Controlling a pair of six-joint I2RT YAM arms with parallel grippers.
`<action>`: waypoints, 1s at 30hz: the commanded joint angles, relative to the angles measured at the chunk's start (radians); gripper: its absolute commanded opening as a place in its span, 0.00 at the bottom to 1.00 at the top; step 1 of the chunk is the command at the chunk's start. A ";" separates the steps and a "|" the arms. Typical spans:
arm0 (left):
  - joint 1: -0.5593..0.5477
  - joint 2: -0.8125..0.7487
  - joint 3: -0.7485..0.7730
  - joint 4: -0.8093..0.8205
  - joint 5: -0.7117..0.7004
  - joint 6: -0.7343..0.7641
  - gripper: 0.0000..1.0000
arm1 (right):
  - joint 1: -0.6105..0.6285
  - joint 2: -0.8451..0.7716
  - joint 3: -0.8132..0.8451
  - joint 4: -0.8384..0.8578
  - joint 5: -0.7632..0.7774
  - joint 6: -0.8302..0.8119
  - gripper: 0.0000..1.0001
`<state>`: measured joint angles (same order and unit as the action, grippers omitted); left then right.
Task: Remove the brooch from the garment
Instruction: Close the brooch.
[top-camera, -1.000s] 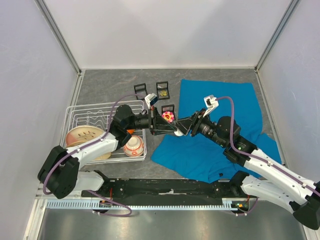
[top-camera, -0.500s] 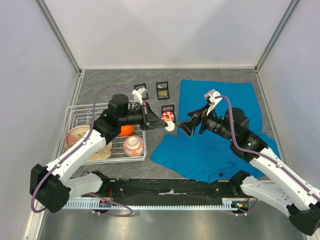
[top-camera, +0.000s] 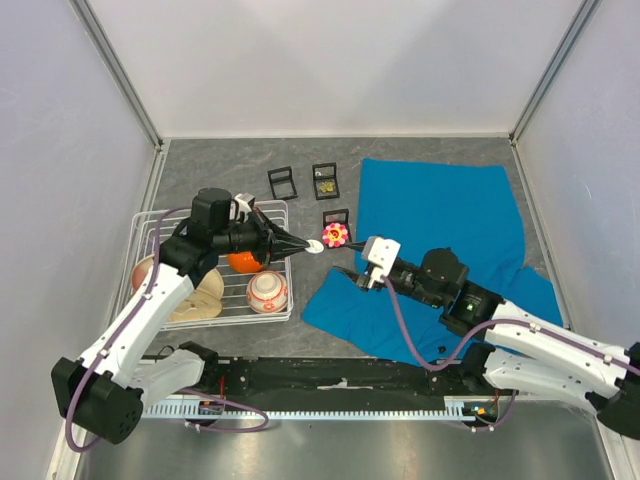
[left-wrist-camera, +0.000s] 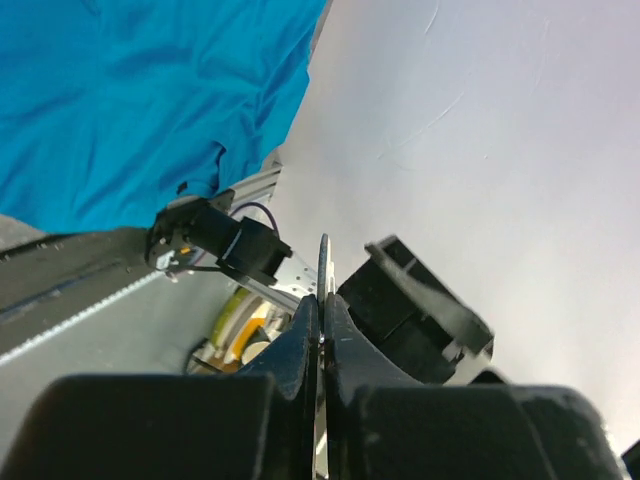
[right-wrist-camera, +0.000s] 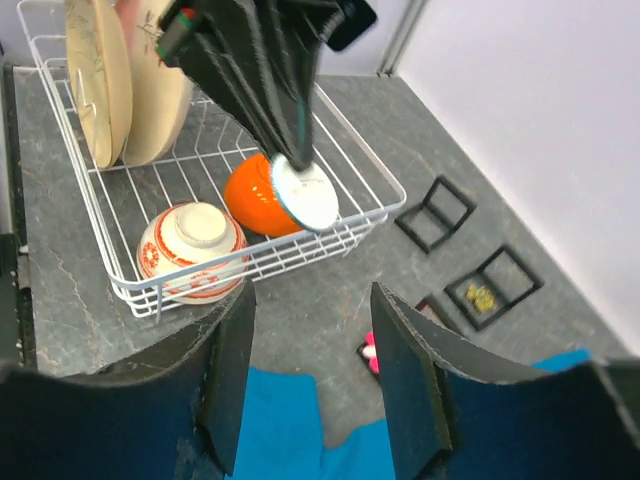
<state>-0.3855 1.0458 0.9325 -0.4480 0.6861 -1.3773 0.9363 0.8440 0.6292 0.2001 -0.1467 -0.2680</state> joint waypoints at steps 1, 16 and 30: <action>0.007 -0.035 0.051 -0.106 0.035 -0.167 0.02 | 0.081 0.078 0.136 0.037 0.081 -0.247 0.56; 0.007 -0.076 0.069 -0.150 0.020 -0.221 0.02 | 0.160 0.230 0.195 0.054 0.136 -0.359 0.33; 0.007 -0.075 0.075 -0.140 -0.008 -0.226 0.02 | 0.180 0.283 0.231 0.099 0.142 -0.268 0.00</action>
<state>-0.3752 0.9829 0.9630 -0.6003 0.6762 -1.5848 1.1042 1.1053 0.7906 0.2268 0.0124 -0.6075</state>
